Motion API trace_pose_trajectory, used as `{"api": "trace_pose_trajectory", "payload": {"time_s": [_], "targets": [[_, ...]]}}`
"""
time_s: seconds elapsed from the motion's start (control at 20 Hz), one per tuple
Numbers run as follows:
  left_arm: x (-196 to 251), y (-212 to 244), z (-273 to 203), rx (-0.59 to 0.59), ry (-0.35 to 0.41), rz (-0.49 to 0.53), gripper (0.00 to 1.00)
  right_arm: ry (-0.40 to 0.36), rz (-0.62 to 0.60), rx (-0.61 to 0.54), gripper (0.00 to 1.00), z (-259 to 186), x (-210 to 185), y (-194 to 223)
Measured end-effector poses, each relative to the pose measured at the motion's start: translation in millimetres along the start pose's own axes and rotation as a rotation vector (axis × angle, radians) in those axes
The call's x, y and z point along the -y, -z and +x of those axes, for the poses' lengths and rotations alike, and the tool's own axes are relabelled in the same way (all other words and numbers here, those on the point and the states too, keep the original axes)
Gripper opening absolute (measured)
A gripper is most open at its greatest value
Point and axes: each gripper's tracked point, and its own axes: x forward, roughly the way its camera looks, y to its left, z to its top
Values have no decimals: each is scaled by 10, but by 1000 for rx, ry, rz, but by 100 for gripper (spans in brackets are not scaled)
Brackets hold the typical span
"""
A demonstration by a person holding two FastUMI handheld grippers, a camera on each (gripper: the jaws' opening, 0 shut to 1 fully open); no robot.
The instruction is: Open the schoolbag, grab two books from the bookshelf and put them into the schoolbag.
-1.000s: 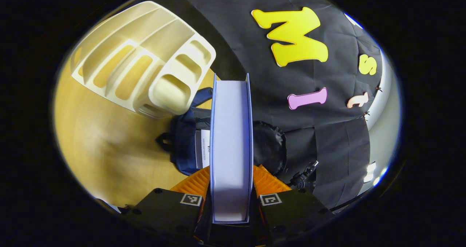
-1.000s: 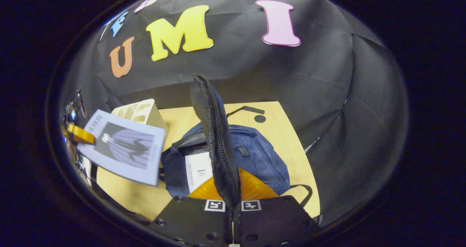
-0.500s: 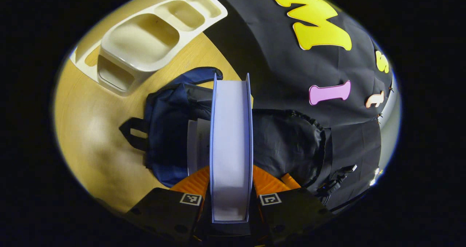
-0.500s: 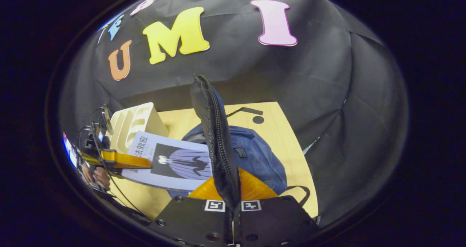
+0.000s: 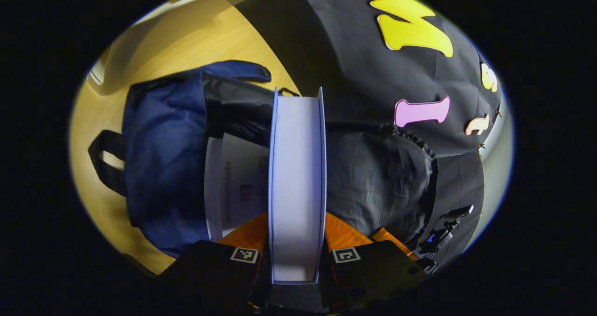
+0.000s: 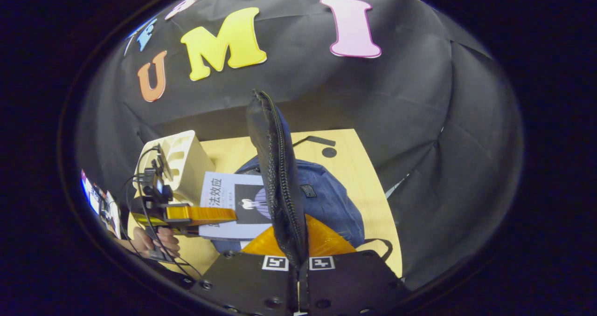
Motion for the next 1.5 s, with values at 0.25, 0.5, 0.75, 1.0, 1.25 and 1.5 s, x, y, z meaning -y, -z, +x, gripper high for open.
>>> {"api": "trace_pose_trajectory", "payload": {"time_s": [0.25, 0.5, 0.75, 1.0, 1.25, 1.5], "targets": [[-50, 65, 323, -39, 43, -48, 45, 1, -13, 4, 1, 8, -35, -14], [-73, 70, 517, -44, 64, -69, 45, 1, -16, 1, 1, 21, -70, -14], [-215, 59, 545, -76, 10, -122, 59, -11, -29, -13, 1, 65, -144, 30], [-283, 104, 320, -165, -90, -84, 82, -13, -23, -15, 1, 77, -158, 41], [-251, 73, -157, -180, -197, 36, 92, -20, -17, -3, 1, 65, -245, 56], [-174, -178, -728, -92, -359, 251, 94, -19, -37, 15, 1, 51, -425, 109]]}}
